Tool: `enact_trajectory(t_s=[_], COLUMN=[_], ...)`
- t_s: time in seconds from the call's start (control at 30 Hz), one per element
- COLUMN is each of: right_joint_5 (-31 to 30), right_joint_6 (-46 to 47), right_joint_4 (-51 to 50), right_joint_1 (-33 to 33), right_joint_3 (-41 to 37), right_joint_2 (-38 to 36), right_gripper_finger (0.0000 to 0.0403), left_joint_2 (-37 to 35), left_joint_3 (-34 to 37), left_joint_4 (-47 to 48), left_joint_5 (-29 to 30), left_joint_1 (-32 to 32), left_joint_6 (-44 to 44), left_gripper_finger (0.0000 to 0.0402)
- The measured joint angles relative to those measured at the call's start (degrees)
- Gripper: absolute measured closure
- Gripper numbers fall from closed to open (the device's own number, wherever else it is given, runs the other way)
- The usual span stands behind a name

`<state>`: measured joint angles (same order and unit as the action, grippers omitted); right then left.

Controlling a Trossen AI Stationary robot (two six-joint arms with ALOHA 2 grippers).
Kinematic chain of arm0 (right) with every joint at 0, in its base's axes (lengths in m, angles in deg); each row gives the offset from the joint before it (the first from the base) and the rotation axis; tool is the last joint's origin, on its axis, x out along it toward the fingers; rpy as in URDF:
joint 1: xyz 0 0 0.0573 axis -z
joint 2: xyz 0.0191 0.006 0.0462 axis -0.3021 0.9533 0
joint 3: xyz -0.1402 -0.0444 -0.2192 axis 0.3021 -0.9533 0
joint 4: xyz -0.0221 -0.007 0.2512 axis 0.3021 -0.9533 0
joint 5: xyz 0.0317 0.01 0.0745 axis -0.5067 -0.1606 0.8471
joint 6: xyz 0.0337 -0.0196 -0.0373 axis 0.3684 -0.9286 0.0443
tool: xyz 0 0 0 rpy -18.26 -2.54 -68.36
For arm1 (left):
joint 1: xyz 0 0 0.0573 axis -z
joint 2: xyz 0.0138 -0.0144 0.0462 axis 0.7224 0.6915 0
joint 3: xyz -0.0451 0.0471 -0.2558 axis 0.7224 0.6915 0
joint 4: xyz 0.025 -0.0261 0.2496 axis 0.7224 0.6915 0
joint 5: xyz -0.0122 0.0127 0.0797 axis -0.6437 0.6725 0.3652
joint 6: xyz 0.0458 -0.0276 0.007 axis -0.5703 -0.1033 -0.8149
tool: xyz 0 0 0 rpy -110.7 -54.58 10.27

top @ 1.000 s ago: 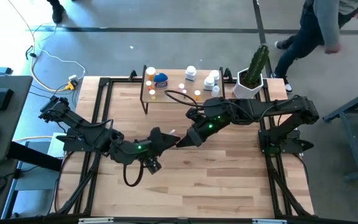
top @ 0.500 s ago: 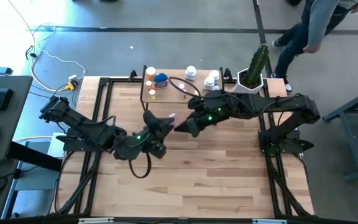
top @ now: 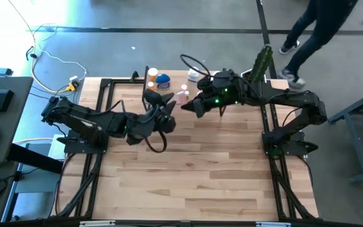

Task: Pick and place medicine bottles onto shelf by color
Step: Adjust the red pill bottle on the shelf

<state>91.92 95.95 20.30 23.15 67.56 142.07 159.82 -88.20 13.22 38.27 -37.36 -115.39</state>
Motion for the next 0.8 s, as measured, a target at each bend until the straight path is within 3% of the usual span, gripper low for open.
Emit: enact_trajectory(t_s=[0.23, 0.5, 0.63, 0.8], right_joint_5=[-0.2, -0.2, 0.0, 0.2], right_joint_6=[-7.0, -16.4, -21.2, -26.2], right_joint_4=[-1.2, -1.6, -1.5, -1.5], right_joint_1=[5.7, 11.4, 13.6, 15.9], right_joint_3=[0.0, 0.0, 0.0, 0.0], right_joint_2=[-1.1, -2.1, -2.6, -2.9], right_gripper_finger=[0.0316, 0.0316, 0.0316, 0.0316], left_joint_2=[0.0, 0.0, -0.2, -1.0], left_joint_3=[0.0, 0.0, 0.0, -0.1], left_joint_4=[-0.8, -0.8, -0.6, -0.6], left_joint_5=[-1.0, -2.2, -7.9, -19.6], left_joint_1=[-4.9, -10.1, -12.1, -14.7], left_joint_6=[5.1, 17.9, 25.8, 38.2], left_gripper_finger=[0.0236, 0.0236, 0.0236, 0.0236])
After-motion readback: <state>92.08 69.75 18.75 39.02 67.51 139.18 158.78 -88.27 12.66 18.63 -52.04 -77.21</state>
